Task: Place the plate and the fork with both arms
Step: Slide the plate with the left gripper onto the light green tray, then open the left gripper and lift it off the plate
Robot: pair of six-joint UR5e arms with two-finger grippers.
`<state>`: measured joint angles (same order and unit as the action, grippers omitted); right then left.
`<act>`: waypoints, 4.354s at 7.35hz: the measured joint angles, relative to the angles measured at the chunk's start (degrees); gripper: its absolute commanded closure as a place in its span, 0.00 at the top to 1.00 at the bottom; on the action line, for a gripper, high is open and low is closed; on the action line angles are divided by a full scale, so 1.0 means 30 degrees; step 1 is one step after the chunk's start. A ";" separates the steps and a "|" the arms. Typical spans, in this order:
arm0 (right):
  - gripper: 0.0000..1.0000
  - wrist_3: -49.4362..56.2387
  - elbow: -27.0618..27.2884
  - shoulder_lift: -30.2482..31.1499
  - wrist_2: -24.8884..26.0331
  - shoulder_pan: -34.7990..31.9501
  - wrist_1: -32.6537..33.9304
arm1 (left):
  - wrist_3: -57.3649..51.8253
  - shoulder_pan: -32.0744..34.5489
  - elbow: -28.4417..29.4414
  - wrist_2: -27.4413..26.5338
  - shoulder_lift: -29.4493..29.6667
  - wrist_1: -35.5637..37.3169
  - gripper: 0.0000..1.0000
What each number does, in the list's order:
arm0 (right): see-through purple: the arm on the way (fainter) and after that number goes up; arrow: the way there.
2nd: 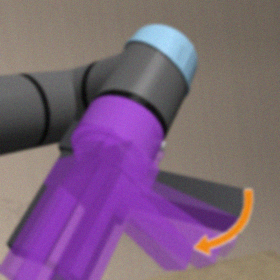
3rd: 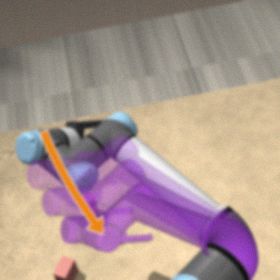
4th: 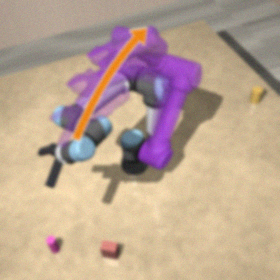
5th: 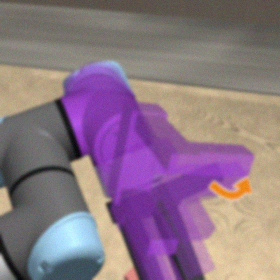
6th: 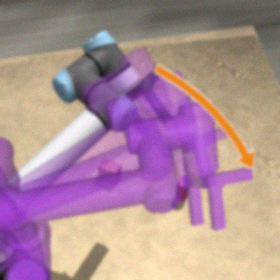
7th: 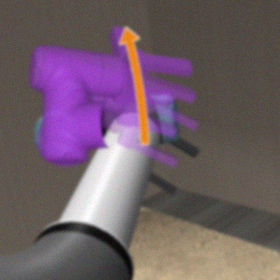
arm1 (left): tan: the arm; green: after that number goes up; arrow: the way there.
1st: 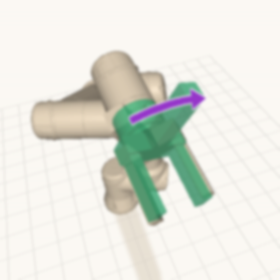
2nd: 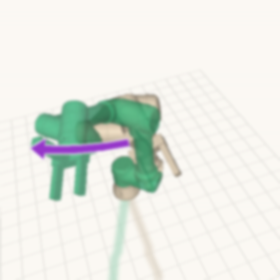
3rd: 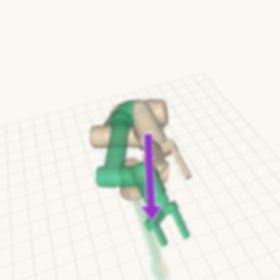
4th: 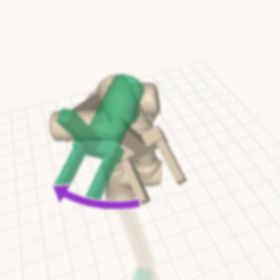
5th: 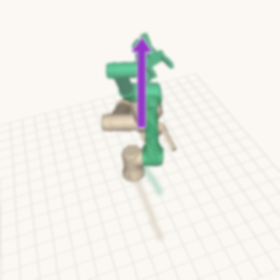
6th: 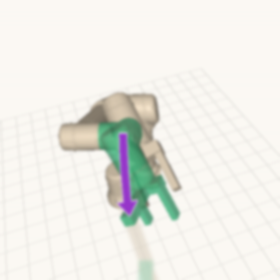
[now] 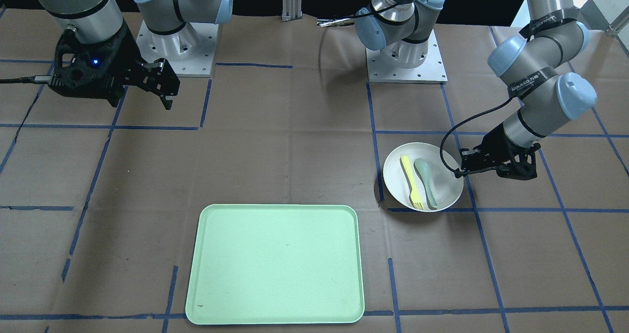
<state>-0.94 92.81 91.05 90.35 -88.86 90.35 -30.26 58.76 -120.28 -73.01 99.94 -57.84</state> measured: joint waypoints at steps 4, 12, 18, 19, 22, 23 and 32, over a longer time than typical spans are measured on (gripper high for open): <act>1.00 0.0050 0.0000 0.0000 0.0001 0.0000 0.0000 | 0.3854 0.3909 0.1842 0.0571 0.0176 -0.0968 0.00; 1.00 0.0052 0.0000 0.0000 0.0000 0.0000 -0.0001 | 1.2142 1.1523 0.9349 0.1039 0.6939 -0.0059 0.00; 1.00 0.0100 0.0000 -0.0029 -0.0027 0.0000 0.0058 | 1.2309 1.2074 1.1490 0.1283 0.8936 0.0985 0.01; 1.00 0.0106 0.0000 -0.0029 -0.0029 0.0001 0.0065 | 1.2264 1.2077 1.1704 0.1255 0.9263 0.1179 0.01; 1.00 0.0109 0.0000 -0.0029 -0.0029 0.0000 0.0086 | 1.2227 1.2048 1.2163 0.1211 0.9795 0.1520 0.27; 1.00 0.0109 -0.0001 -0.0029 -0.0029 0.0000 0.0087 | 1.2232 1.2036 1.2186 0.1208 0.9809 0.1526 0.58; 1.00 -0.0132 -0.0391 -0.0290 -0.0069 -0.0182 0.0320 | 1.2136 1.1983 0.9133 -0.2846 0.1104 -0.6737 1.00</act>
<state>-1.34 91.64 90.18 90.14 -89.40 91.31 6.15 94.71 -92.88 -81.54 103.25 -78.05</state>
